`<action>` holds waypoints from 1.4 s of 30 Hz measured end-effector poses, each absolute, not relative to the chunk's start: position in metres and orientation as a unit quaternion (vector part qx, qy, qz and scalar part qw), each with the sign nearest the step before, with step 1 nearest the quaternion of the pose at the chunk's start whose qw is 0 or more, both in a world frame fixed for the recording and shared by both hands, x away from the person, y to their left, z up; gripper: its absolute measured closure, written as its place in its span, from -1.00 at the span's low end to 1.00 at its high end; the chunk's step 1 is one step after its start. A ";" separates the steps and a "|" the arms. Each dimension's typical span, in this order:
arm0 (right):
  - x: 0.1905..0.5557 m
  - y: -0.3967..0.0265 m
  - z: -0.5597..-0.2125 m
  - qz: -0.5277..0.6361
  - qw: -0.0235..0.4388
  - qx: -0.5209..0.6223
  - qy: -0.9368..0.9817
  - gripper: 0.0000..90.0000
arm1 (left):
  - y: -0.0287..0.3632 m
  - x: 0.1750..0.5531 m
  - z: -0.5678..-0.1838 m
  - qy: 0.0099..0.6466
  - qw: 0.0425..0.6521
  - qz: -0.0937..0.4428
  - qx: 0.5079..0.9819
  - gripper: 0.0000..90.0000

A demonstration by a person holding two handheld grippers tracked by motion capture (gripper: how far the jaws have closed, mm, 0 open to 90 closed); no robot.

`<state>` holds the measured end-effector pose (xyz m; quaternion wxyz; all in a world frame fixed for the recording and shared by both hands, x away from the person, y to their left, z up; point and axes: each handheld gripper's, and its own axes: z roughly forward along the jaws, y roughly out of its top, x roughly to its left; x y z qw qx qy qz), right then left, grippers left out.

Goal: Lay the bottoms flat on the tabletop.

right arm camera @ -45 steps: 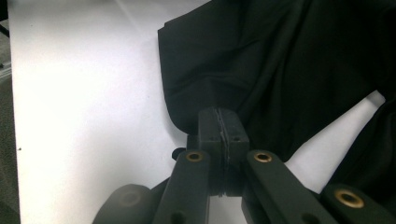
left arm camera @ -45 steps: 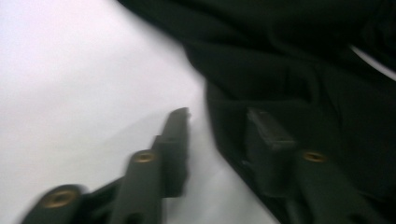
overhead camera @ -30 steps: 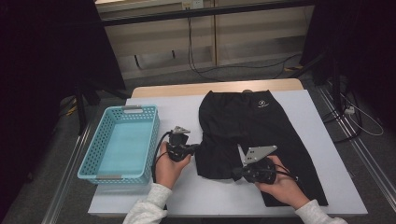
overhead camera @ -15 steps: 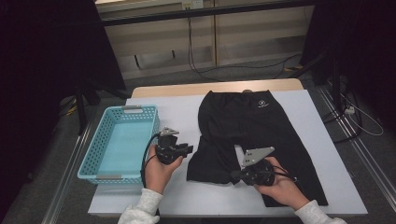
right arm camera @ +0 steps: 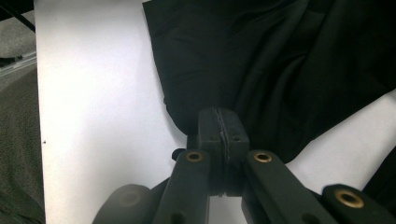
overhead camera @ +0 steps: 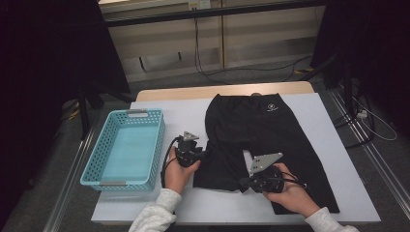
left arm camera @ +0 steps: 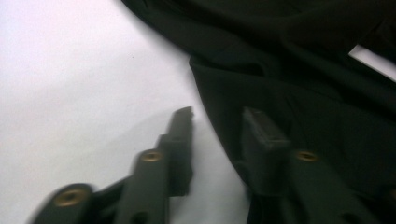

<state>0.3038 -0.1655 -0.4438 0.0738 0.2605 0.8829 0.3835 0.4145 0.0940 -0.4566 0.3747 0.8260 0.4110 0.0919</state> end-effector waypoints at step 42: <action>0.335 -0.178 -0.433 0.385 0.174 0.339 0.841 0.47 | 0.121 0.399 -0.441 0.420 0.394 0.090 0.812 -0.14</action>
